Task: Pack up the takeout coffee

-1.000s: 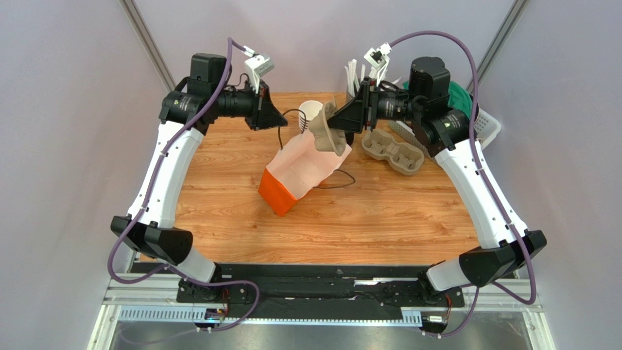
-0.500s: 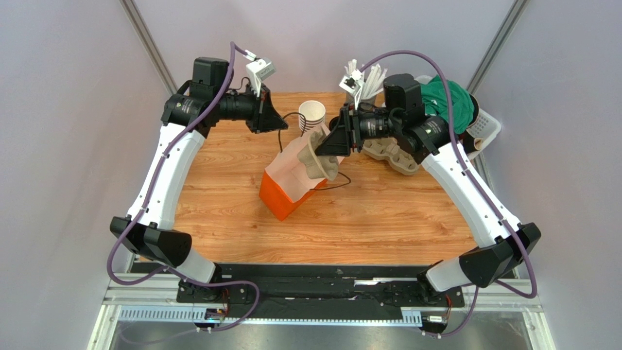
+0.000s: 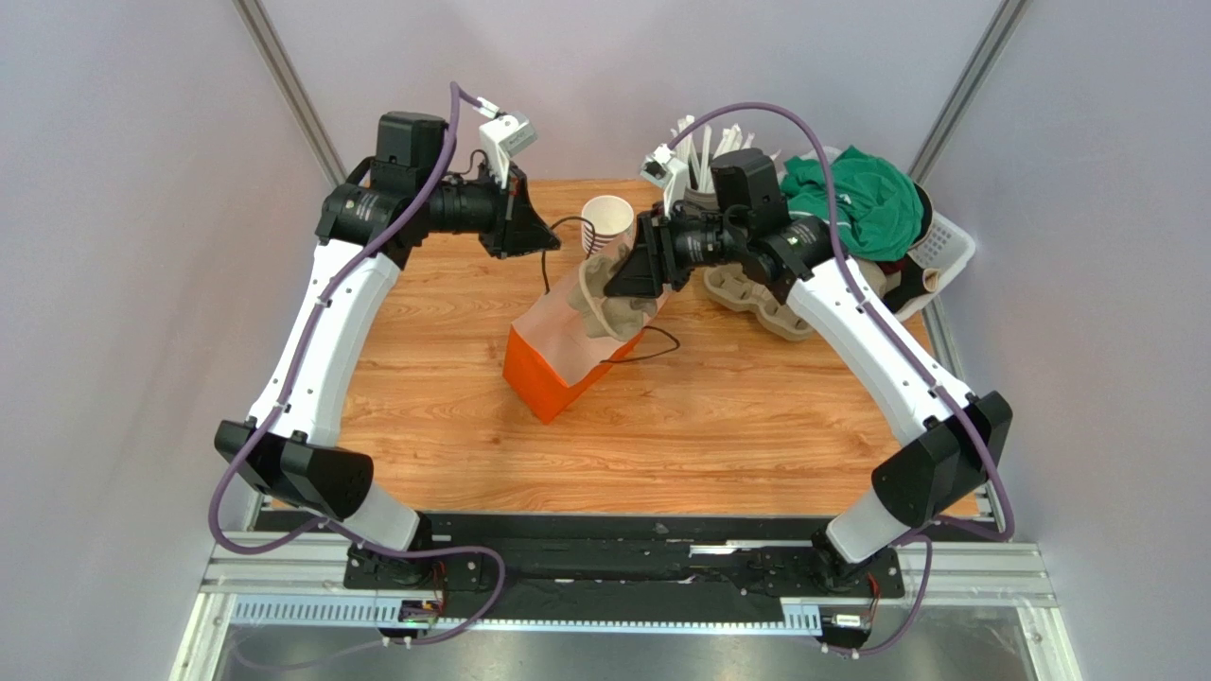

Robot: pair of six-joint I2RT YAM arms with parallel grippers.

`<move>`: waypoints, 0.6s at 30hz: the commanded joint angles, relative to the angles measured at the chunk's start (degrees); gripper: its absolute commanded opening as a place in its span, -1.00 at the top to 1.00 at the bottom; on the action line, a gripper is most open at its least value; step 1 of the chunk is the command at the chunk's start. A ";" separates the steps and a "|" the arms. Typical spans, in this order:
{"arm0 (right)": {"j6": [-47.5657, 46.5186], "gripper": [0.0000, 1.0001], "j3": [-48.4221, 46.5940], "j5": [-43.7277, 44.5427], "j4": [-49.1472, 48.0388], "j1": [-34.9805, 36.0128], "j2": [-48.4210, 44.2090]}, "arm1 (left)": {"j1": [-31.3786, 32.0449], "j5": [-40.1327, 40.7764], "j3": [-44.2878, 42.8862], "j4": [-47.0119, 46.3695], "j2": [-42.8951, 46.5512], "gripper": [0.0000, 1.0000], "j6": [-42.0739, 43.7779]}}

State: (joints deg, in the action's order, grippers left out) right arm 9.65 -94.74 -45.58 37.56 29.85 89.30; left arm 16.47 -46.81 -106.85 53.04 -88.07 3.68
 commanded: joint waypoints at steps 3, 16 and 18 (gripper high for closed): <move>-4.81 0.19 -0.97 7.77 -0.03 1.26 2.55 | 0.14 0.05 0.50 -1.18 1.15 1.00 0.62; -12.11 0.19 -1.06 23.69 2.25 6.63 4.48 | 0.14 1.19 3.22 -2.58 1.59 1.00 0.71; -13.07 0.19 -0.80 26.14 2.43 7.59 4.75 | 0.14 1.37 3.84 -2.94 1.76 1.00 0.62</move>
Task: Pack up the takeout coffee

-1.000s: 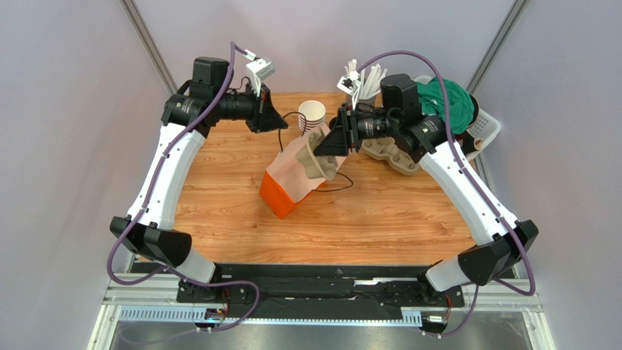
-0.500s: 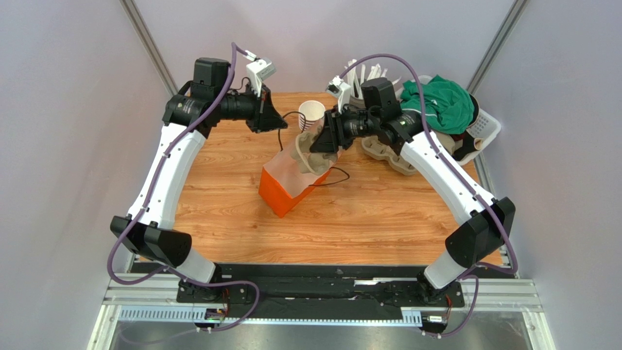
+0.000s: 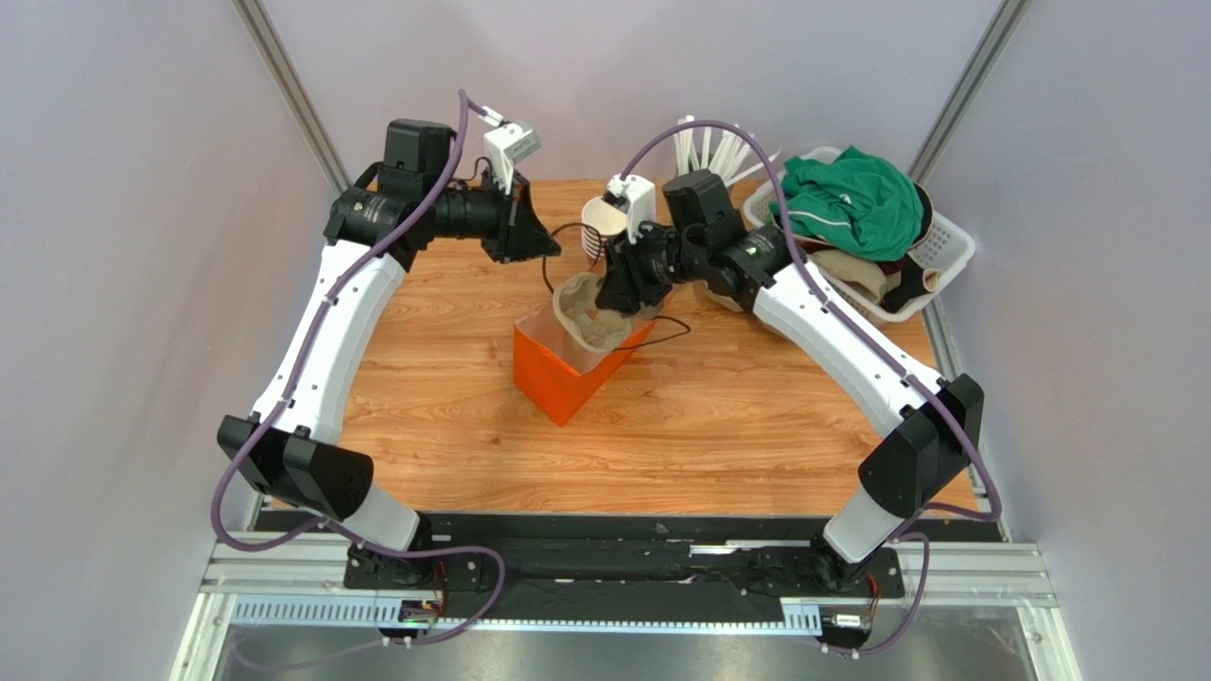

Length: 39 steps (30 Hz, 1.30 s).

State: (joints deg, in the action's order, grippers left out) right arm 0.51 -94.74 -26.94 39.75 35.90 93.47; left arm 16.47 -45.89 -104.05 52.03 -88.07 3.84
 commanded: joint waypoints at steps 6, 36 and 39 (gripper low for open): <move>-4.82 0.17 -0.01 14.09 -0.37 3.73 1.36 | 0.14 1.68 3.41 -4.57 3.17 1.00 -0.67; 8.36 0.19 0.34 20.79 -3.97 5.32 1.80 | -1.62 3.44 9.83 -11.86 6.77 1.00 -5.07; 8.71 0.20 0.34 21.92 -4.06 5.41 1.71 | -1.62 3.79 9.83 -11.78 6.60 1.00 -5.15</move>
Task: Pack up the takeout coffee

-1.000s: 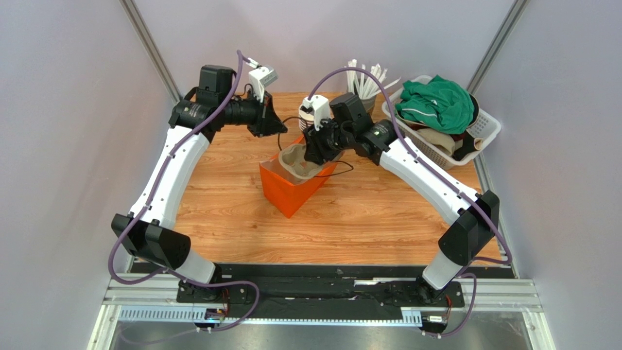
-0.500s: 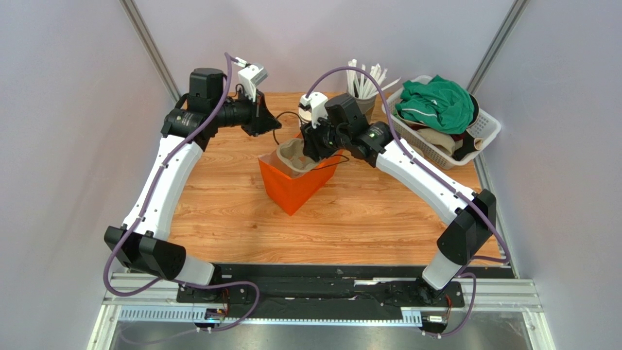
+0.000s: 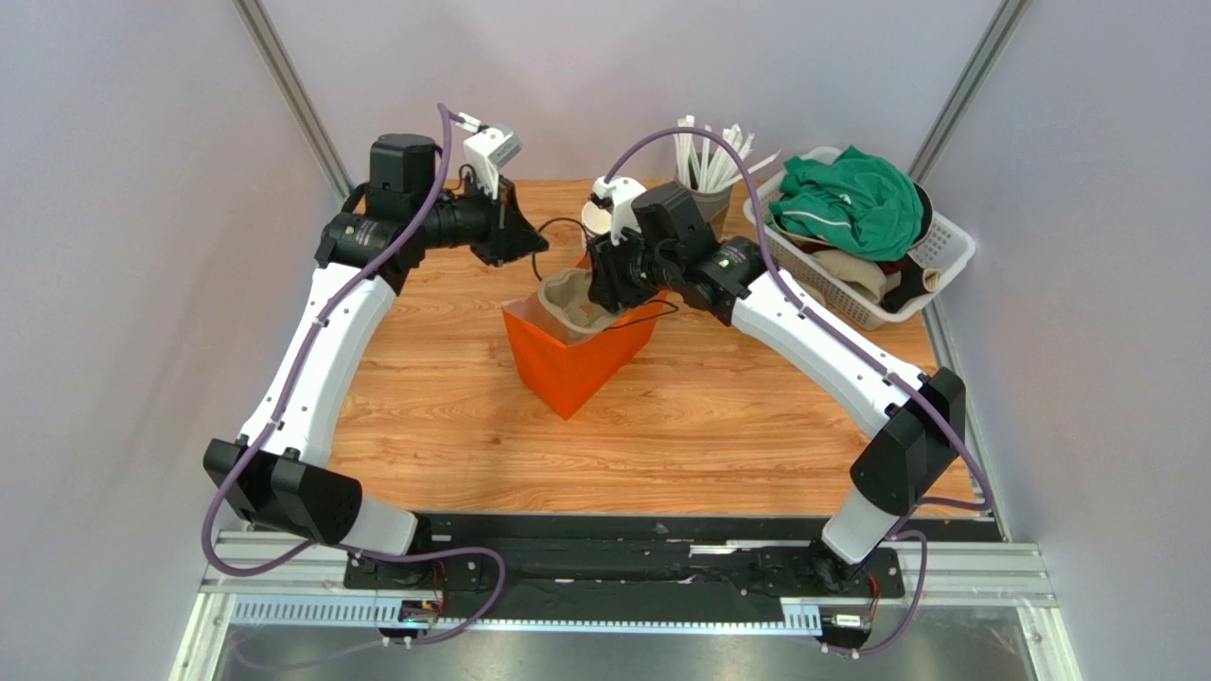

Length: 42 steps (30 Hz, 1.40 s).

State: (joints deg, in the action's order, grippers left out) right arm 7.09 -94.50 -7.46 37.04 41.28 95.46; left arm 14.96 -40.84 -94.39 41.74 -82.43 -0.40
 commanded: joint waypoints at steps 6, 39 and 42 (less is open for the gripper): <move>0.73 0.21 2.91 10.27 -3.11 0.73 0.08 | -0.11 2.69 -0.09 -2.89 1.22 0.91 -2.14; 4.33 0.20 -0.17 18.10 -1.18 2.14 0.08 | -0.02 1.20 1.67 -4.38 0.08 0.89 -2.93; 6.17 0.21 1.68 18.72 -1.53 1.44 -0.97 | -0.02 0.41 1.58 -4.65 0.25 0.88 -2.85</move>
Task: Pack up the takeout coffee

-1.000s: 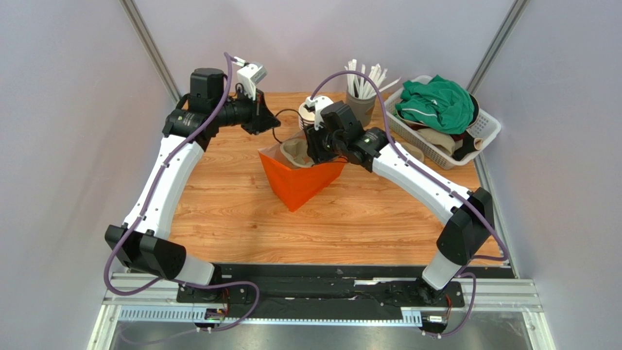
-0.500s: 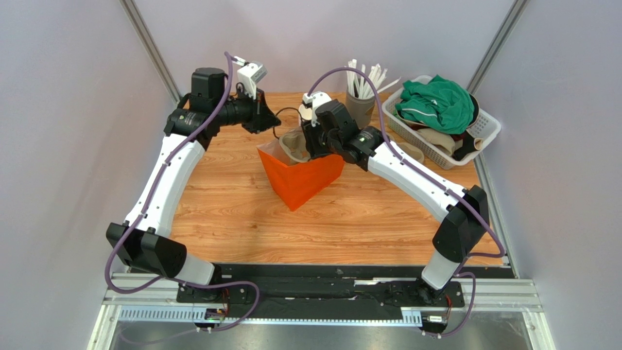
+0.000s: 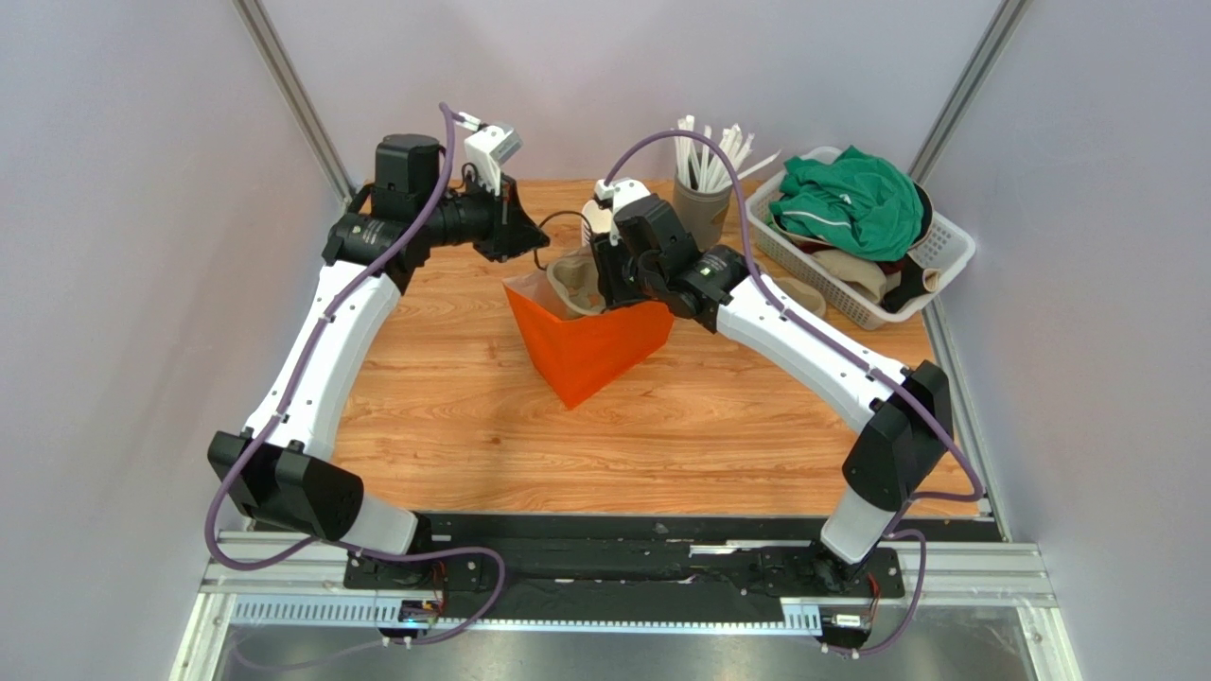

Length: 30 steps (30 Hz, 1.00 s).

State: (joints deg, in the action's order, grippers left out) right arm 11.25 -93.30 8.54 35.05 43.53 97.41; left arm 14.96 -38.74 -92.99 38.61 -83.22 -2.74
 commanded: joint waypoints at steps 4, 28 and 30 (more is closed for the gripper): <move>3.16 0.21 1.19 2.72 -1.12 -1.16 -4.68 | -0.02 -2.13 0.18 -1.78 0.87 0.86 -0.86; 2.47 0.24 -1.01 6.49 0.90 -1.87 0.68 | 0.60 -2.66 0.44 -1.96 0.87 0.79 -0.77; 1.50 0.26 -0.40 7.10 0.73 -1.52 0.51 | 0.60 -1.69 0.35 -1.96 0.78 0.79 -0.86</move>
State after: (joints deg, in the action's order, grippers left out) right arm 14.46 -92.31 12.21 35.83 41.60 97.17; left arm 15.40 -40.51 -92.58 37.87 -83.22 -2.96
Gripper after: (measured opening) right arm 0.386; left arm 0.106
